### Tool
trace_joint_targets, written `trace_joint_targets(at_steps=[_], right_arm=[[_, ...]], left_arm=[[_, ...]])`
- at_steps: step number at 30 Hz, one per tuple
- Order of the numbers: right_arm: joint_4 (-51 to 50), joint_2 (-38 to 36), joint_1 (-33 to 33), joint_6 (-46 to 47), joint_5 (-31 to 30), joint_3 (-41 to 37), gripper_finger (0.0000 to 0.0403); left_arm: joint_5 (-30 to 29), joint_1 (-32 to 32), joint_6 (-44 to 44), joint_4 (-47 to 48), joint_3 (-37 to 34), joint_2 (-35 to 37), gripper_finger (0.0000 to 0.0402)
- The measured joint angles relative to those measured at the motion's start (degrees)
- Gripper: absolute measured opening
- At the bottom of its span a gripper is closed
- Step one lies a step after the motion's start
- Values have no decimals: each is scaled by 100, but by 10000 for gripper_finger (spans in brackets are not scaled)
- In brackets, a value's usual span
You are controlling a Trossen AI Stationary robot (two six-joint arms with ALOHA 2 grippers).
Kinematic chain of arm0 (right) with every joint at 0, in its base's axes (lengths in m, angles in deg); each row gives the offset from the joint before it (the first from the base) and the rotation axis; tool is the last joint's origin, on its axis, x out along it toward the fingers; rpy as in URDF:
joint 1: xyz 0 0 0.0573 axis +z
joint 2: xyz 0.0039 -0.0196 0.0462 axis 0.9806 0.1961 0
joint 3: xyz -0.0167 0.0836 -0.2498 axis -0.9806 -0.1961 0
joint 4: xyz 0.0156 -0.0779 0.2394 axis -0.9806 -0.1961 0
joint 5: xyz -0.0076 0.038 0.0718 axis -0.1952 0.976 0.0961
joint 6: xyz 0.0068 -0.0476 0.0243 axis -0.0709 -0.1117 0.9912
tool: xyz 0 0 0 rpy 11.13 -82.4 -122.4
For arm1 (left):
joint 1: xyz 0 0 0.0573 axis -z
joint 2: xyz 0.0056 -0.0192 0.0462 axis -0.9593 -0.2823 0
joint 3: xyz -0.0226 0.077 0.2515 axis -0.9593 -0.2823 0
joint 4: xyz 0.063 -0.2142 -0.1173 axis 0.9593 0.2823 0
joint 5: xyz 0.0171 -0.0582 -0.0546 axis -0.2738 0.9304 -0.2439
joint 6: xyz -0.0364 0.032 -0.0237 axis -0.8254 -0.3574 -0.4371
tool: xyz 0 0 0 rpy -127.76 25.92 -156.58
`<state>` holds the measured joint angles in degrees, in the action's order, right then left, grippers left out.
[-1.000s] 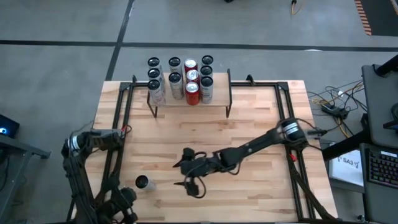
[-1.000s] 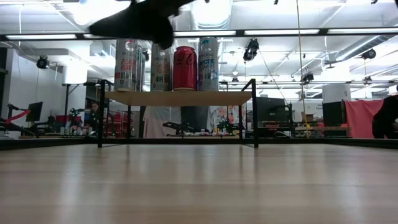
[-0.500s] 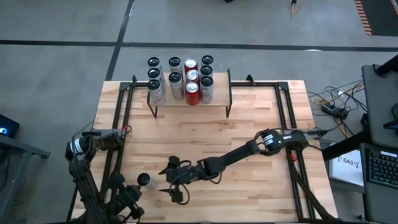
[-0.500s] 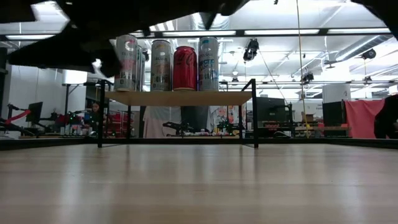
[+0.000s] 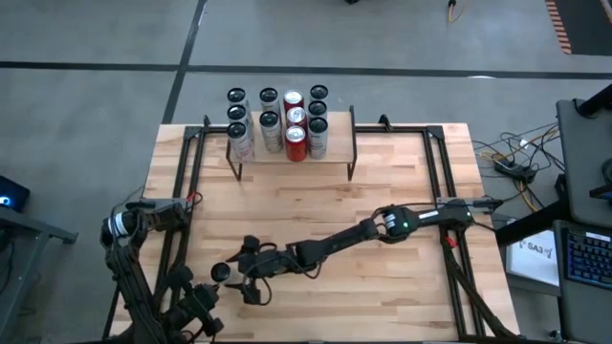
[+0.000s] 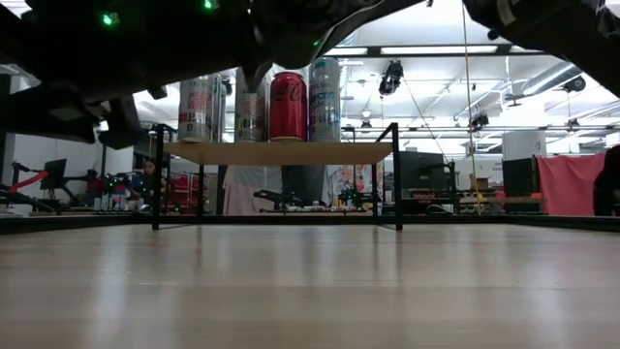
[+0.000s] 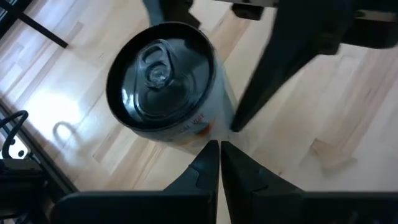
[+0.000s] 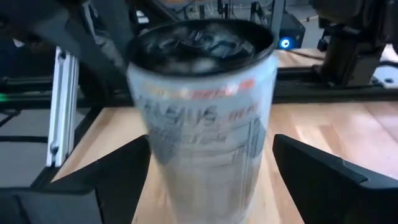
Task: Place canned beverage on shelf
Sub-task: Put the white soda can aligned with the other white soda cans on the shelf
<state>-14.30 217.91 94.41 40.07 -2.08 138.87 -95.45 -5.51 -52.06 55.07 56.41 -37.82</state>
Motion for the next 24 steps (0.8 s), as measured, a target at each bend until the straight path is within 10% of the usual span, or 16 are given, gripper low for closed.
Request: trace_joint_targets(at_steps=[14, 24], right_arm=[[41, 46, -315, -229, 541, 69, 218], [-1147, -402, -448, -494, 1362, 62, 218]], left_arm=[[-86, 26, 199, 52, 813, 39, 0], [-1996, 21, 1243, 55, 1978, 149, 0]])
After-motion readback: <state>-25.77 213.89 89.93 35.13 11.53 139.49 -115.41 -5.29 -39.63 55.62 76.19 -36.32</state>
